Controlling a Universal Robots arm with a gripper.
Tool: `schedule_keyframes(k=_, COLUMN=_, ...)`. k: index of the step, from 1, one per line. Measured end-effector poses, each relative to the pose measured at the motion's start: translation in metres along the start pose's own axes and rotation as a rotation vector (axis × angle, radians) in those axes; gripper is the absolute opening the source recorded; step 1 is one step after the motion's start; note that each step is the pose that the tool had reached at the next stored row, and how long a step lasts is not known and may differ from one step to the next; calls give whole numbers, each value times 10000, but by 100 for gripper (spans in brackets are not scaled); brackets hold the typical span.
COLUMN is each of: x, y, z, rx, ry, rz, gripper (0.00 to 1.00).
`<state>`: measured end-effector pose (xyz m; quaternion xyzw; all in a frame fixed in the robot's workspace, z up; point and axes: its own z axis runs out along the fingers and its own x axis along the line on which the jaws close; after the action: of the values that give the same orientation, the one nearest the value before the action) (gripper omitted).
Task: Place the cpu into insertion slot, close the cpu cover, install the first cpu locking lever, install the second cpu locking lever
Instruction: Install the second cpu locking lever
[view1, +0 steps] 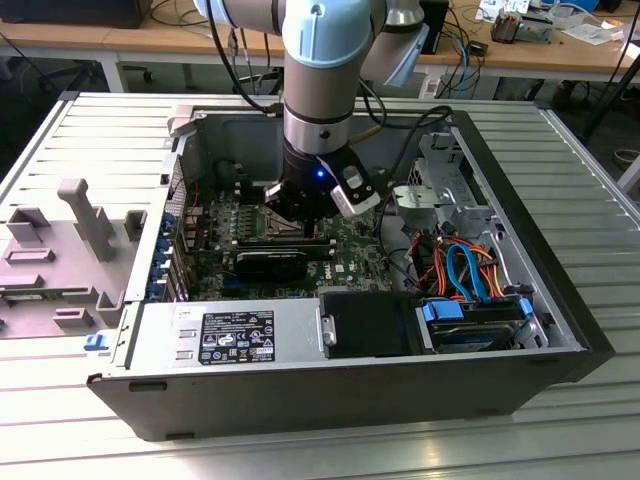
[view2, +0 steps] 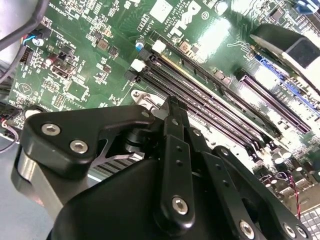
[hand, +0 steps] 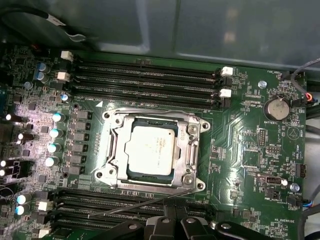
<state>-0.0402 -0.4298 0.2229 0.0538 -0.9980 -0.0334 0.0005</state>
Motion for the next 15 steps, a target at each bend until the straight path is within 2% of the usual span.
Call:
schedule_keyframes(k=6, x=7, y=9, z=23, rx=1, ry=0, rz=2, gripper=11)
schedule_keyframes(k=12, x=20, y=-19, z=24, rx=1, ry=8, rz=-120, gripper=11)
schedule_keyframes(k=15, x=54, y=-16, z=43, rx=1, ry=8, rz=-127, gripper=11)
